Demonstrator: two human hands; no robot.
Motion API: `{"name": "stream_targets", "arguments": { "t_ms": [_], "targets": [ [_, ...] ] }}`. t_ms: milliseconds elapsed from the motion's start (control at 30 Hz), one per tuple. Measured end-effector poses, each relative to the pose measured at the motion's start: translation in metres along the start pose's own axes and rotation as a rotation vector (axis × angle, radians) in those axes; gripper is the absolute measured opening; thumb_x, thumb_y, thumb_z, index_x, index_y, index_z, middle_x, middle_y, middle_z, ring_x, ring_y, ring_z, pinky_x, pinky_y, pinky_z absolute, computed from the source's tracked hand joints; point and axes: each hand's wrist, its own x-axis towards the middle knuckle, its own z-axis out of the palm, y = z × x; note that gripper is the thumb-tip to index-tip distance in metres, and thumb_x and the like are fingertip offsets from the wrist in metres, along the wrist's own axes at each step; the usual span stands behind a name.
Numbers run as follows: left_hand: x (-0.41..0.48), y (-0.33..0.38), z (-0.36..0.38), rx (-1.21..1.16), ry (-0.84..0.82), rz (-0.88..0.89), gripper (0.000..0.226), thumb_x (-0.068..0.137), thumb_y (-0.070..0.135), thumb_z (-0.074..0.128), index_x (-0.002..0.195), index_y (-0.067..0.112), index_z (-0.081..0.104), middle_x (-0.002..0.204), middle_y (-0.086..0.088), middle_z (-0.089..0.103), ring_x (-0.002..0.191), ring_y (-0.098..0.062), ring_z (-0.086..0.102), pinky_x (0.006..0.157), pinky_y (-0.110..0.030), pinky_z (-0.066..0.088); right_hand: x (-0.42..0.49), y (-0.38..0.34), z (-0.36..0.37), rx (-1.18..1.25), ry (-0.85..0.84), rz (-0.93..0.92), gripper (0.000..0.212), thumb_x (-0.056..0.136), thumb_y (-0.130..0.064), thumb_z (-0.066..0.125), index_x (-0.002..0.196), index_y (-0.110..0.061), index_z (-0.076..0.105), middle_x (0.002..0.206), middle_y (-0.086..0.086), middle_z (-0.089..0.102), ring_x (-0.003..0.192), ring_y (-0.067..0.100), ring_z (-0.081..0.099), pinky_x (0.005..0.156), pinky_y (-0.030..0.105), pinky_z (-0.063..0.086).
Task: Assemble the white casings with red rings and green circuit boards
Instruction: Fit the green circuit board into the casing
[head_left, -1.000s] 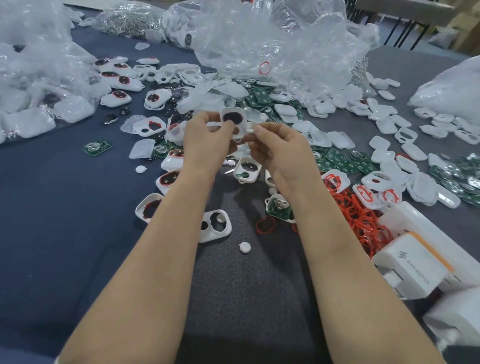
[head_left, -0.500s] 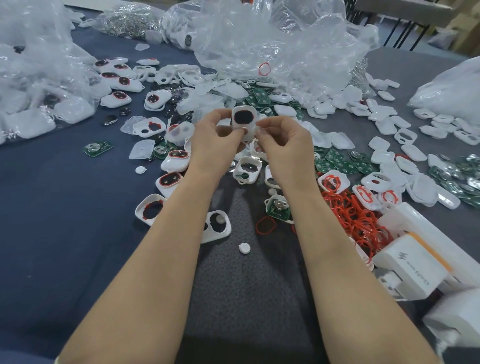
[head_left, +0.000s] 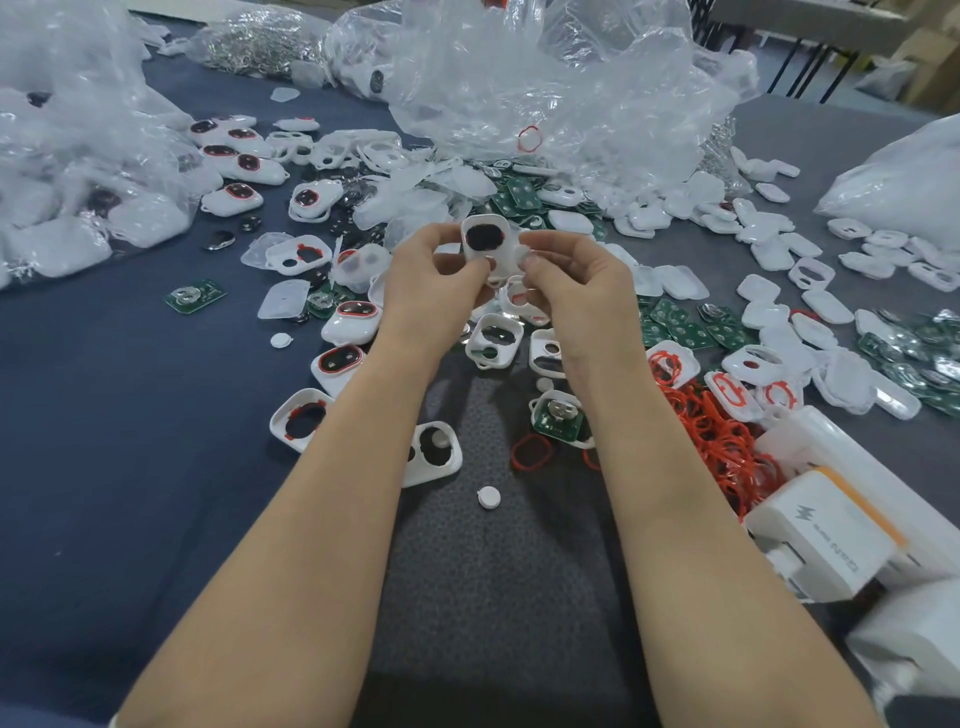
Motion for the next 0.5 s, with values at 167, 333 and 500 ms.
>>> {"name": "stream_targets", "arguments": {
  "t_ms": [167, 333, 500],
  "targets": [
    [-0.0006, -0.0002, 0.0005, 0.012, 0.003, 0.005, 0.022, 0.088, 0.004, 0.061, 0.105, 0.017, 0.059, 0.089, -0.010, 0.071, 0.074, -0.013, 0.068, 0.072, -0.022, 0.057, -0.0002, 0.0013, 0.0008, -0.103, 0.017, -0.051, 0.014, 0.088, -0.003, 0.063, 0.092, -0.016, 0.060, 0.079, -0.002, 0.063, 0.074, 0.014, 0.060, 0.075, 0.032, 0.054],
    [-0.0020, 0.0009, 0.0024, 0.027, -0.040, -0.004, 0.028, 0.088, 0.004, 0.061, 0.114, 0.014, 0.060, 0.096, -0.013, 0.072, 0.083, -0.016, 0.069, 0.085, -0.031, 0.057, -0.0036, 0.0031, 0.0036, -0.340, 0.048, -0.223, 0.010, 0.087, -0.006, 0.064, 0.084, -0.016, 0.060, 0.075, -0.007, 0.062, 0.074, 0.016, 0.064, 0.077, 0.036, 0.054],
    [-0.0070, 0.0049, 0.0052, 0.031, -0.096, 0.040, 0.028, 0.087, 0.002, 0.064, 0.111, 0.015, 0.060, 0.097, -0.016, 0.071, 0.091, -0.025, 0.070, 0.086, -0.032, 0.057, -0.0049, 0.0073, 0.0062, -0.405, 0.074, -0.288, 0.001, 0.086, -0.006, 0.064, 0.087, -0.007, 0.065, 0.079, 0.003, 0.066, 0.074, 0.021, 0.065, 0.075, 0.038, 0.053]
  ]
}}
